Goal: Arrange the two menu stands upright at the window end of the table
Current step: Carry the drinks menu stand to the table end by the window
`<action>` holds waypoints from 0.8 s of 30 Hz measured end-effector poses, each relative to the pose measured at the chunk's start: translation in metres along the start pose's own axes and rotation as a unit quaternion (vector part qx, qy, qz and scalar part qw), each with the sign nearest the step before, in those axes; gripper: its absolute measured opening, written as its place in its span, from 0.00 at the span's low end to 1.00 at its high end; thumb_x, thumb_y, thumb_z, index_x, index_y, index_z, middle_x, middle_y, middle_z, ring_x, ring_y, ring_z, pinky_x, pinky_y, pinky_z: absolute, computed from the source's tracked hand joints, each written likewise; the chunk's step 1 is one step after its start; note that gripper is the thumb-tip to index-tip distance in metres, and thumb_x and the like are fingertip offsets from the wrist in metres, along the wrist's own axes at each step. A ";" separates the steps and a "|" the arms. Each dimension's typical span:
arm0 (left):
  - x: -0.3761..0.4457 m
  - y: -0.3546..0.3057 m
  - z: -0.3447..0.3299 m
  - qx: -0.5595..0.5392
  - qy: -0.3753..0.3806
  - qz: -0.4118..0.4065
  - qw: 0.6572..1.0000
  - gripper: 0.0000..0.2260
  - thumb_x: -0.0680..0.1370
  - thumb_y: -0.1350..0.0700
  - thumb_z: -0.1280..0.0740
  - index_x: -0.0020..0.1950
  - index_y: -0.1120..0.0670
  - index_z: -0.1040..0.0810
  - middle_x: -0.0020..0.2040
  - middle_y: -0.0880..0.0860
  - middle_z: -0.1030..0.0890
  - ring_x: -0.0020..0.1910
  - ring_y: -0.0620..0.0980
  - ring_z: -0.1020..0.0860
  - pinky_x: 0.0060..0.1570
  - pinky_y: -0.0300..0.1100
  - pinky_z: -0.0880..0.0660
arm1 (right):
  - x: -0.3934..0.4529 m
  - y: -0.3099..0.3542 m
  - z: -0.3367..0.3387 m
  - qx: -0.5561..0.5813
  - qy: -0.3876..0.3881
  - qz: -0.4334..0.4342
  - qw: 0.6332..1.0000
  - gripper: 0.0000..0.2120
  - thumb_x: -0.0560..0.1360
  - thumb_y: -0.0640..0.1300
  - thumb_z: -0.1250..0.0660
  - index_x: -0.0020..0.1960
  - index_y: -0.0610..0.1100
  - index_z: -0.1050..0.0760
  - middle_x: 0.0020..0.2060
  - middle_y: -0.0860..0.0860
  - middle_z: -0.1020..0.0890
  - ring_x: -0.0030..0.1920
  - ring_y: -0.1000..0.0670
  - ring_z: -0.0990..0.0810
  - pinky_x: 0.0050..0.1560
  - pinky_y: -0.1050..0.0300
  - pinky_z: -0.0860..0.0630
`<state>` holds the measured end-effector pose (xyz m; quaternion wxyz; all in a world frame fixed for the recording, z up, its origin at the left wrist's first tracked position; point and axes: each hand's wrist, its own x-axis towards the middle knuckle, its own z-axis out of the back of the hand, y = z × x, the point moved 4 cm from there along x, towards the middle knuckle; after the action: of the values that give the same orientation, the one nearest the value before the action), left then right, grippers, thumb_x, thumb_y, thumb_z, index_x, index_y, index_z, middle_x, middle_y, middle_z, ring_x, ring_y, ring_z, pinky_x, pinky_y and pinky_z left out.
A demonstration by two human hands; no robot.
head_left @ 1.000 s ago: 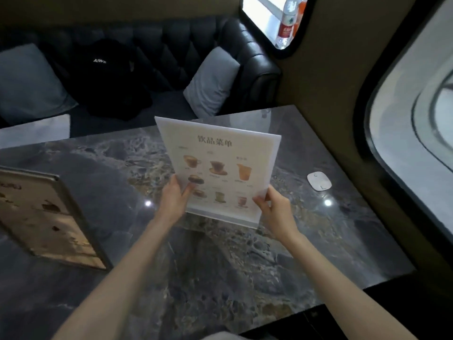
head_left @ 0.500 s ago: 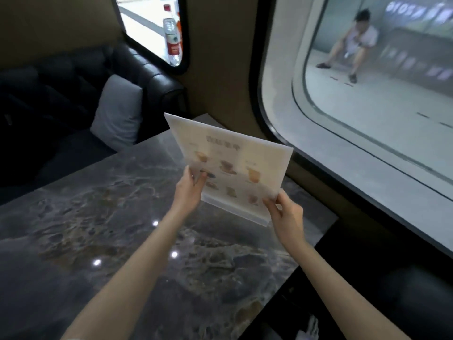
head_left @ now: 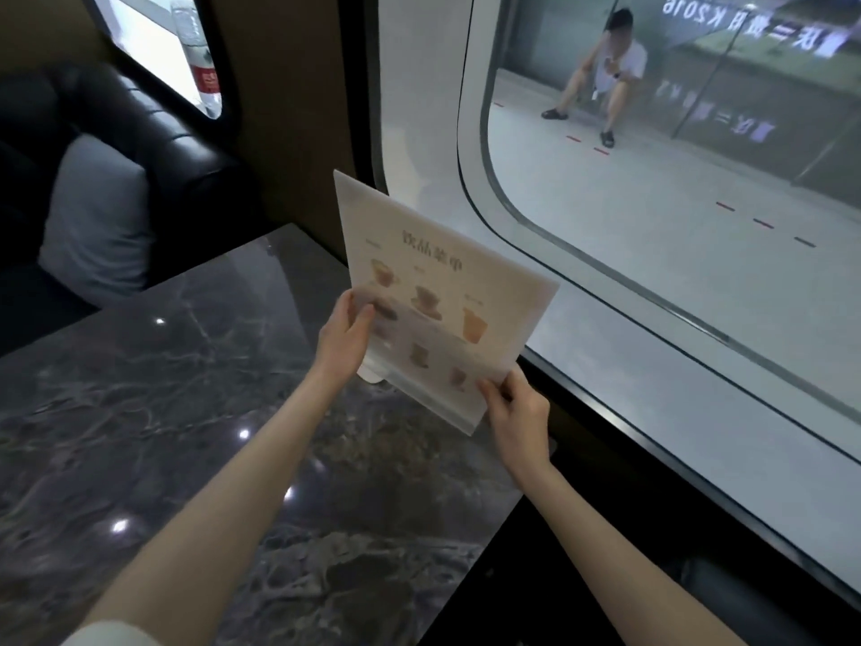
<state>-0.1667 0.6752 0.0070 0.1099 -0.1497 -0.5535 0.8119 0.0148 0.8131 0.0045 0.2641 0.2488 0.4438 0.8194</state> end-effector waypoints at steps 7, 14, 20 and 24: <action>0.035 0.006 -0.028 0.014 0.035 0.037 0.999 0.23 0.80 0.49 0.44 0.74 0.52 0.40 0.73 0.52 0.33 0.71 0.52 0.34 0.69 0.48 0.36 | 0.031 -0.029 0.000 0.022 0.011 -0.027 0.999 0.07 0.76 0.40 0.37 0.54 0.41 0.25 0.43 0.54 0.21 0.41 0.62 0.24 0.40 0.76 0.29; 0.050 0.006 -0.040 0.016 0.036 0.048 0.998 0.22 0.80 0.50 0.45 0.74 0.53 0.40 0.72 0.53 0.32 0.71 0.53 0.33 0.69 0.49 0.37 | 0.045 -0.041 -0.008 0.018 0.027 -0.040 0.999 0.09 0.76 0.39 0.37 0.56 0.41 0.25 0.45 0.54 0.21 0.44 0.54 0.23 0.43 0.72 0.28; 0.054 0.006 -0.045 0.025 0.026 0.023 0.999 0.19 0.80 0.52 0.44 0.71 0.50 0.36 0.69 0.51 0.28 0.68 0.52 0.30 0.61 0.43 0.33 | 0.049 -0.046 -0.010 -0.010 0.036 -0.035 0.999 0.07 0.76 0.40 0.36 0.52 0.39 0.25 0.43 0.50 0.21 0.42 0.49 0.23 0.42 0.56 0.25; 0.059 0.008 -0.049 0.043 0.028 0.032 0.998 0.21 0.80 0.52 0.44 0.74 0.51 0.41 0.72 0.52 0.31 0.69 0.54 0.32 0.65 0.48 0.34 | 0.054 -0.047 -0.010 -0.029 0.046 -0.041 0.998 0.09 0.76 0.41 0.37 0.54 0.38 0.26 0.44 0.52 0.23 0.42 0.51 0.25 0.36 0.69 0.31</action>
<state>-0.2038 0.7346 -0.0246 0.1054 -0.1852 -0.5096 0.8336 -0.0213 0.8640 -0.0311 0.2841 0.1848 0.4413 0.8309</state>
